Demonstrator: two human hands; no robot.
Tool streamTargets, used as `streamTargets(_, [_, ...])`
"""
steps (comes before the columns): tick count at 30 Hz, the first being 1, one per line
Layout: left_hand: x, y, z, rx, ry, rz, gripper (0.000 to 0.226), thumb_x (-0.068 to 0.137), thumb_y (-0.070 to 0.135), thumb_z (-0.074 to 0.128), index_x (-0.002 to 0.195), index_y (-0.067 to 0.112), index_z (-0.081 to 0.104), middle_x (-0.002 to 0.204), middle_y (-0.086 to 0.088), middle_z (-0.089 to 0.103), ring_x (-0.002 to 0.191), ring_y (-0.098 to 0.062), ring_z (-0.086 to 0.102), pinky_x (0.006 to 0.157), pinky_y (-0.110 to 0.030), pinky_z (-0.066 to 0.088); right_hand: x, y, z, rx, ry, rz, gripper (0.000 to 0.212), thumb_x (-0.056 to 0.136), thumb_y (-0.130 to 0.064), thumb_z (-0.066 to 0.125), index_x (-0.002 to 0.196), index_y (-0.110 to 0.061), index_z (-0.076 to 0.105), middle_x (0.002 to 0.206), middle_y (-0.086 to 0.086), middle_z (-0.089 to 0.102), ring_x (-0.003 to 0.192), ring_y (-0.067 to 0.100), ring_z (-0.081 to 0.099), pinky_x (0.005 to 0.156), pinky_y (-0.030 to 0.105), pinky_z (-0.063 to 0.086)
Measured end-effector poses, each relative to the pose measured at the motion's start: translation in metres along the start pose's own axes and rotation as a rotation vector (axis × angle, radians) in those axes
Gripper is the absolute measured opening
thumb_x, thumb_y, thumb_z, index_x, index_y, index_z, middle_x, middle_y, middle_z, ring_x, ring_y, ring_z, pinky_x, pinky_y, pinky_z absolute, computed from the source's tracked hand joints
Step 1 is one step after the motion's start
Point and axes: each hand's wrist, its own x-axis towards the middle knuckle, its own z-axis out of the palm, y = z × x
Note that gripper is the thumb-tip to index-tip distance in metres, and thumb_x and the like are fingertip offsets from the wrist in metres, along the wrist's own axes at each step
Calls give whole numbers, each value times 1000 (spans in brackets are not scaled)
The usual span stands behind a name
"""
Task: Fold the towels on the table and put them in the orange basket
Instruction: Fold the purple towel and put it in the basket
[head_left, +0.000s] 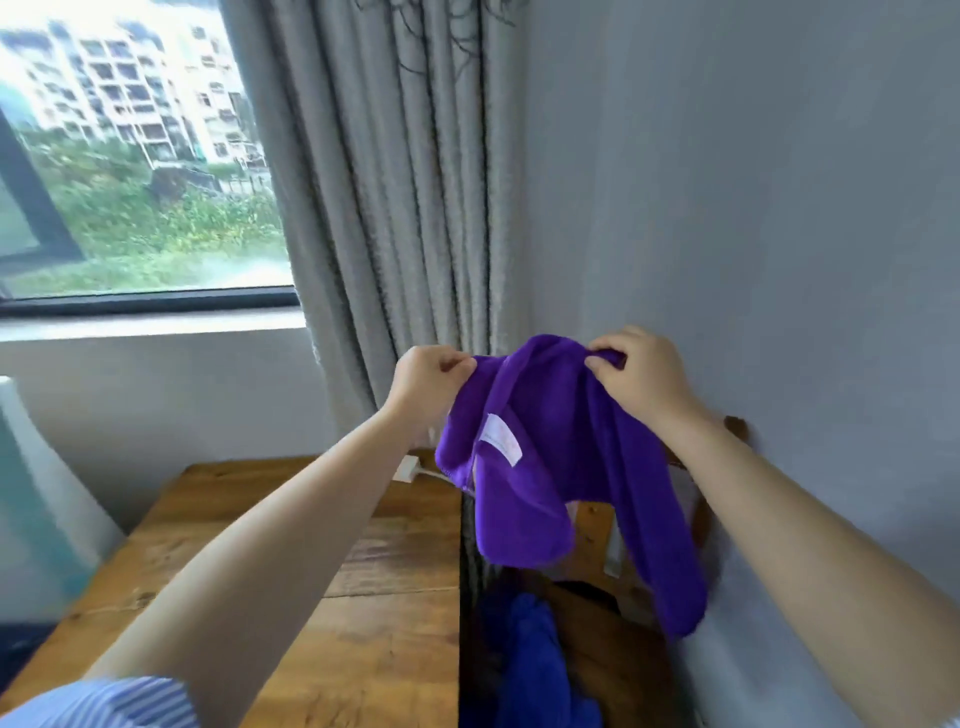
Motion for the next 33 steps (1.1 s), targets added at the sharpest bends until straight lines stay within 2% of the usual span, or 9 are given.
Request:
streamTargets(4, [-5,-5,-62,-40,138,-61,18,88,9,56,81,1,71,68,-8,57,65,-17,47,63,-25,40,16,-53,8,9,35,-124,12,78,-3,65,88,1,71,86,22,66,82,35,61,67,26,31])
streamTargets(7, [-20,-16,-116,-12,222,-72,18,87,9,57,85,1,73,69,-9,61,62,-16,48,57,-25,40,21,-101,24,6,12,-227,13,78,-5,65,89,0,71,89,19,66,85,33,61,71,28,36])
streamTargets(10, [-38,-25,-164,46,267,-59,19,87,7,57,79,1,72,76,-21,68,69,-23,53,71,-38,47,21,-147,42,2,24,-312,14,80,-4,64,91,1,70,92,20,64,89,34,60,76,30,39])
streamTargets(12, [-55,-36,-206,96,324,-73,19,87,10,56,82,2,73,84,-20,70,78,-31,60,74,-36,46,17,-193,58,20,16,-375,14,79,-2,63,91,3,69,92,22,63,89,35,60,79,33,40])
streamTargets(16, [-86,-66,-271,216,375,-111,21,89,16,55,95,6,73,98,-11,72,95,-26,63,75,-26,42,0,-262,87,67,31,-438,13,77,4,63,88,6,69,89,27,61,88,39,59,77,27,35])
streamTargets(20, [-117,-111,-312,317,365,-142,22,89,16,54,97,5,72,101,-12,71,98,-26,62,80,-28,43,-30,-302,131,101,-14,-454,14,79,2,61,90,6,69,90,26,62,90,37,58,77,25,36])
streamTargets(22, [-129,-135,-322,367,343,-173,23,90,16,53,98,5,71,102,-12,71,99,-27,61,80,-28,43,-47,-313,155,118,-72,-465,14,81,1,60,90,6,69,91,25,62,89,37,58,80,30,40])
streamTargets(28, [-150,-211,-337,456,270,-370,23,91,17,51,99,8,70,105,-11,69,103,-28,59,81,-29,44,-82,-334,234,161,-232,-422,14,81,1,59,89,5,70,90,24,62,89,37,58,82,36,45])
streamTargets(33, [-146,-267,-348,471,222,-443,24,91,16,50,99,7,70,105,-12,69,103,-29,59,87,-33,45,-94,-341,291,177,-225,-418,9,77,4,63,83,6,70,81,24,62,80,39,59,74,36,48])
